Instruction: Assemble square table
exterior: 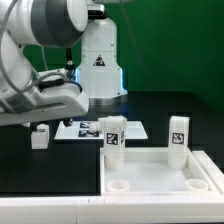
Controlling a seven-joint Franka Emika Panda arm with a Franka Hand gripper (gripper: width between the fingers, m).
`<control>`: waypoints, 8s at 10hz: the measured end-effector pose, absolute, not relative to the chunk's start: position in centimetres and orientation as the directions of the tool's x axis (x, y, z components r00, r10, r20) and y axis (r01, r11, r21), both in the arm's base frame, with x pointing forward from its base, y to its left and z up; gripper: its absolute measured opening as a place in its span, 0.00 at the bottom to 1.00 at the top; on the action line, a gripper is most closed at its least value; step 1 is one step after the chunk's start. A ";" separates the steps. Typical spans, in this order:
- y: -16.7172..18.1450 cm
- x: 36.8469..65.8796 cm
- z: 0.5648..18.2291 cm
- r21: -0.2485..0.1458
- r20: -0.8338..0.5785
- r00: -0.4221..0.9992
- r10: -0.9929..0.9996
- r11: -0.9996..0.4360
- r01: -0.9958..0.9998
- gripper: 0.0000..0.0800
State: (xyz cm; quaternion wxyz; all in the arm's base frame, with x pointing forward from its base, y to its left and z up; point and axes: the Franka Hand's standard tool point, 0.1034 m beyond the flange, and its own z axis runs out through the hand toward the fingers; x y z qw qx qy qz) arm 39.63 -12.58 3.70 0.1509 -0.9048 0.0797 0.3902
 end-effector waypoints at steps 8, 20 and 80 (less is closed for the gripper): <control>-13.9 41.0 1.8 -0.199 -0.832 0.552 0.062 -0.961 -0.192 0.81; -13.1 45.6 7.6 -0.270 -0.725 0.673 0.147 -0.959 -0.081 0.35; 10.5 63.9 8.8 -0.044 0.596 0.803 -0.014 -0.999 0.015 0.36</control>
Offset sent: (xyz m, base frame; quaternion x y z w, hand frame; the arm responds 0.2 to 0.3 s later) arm 0.0000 0.0000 0.0000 0.0000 0.0000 0.0000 1.0000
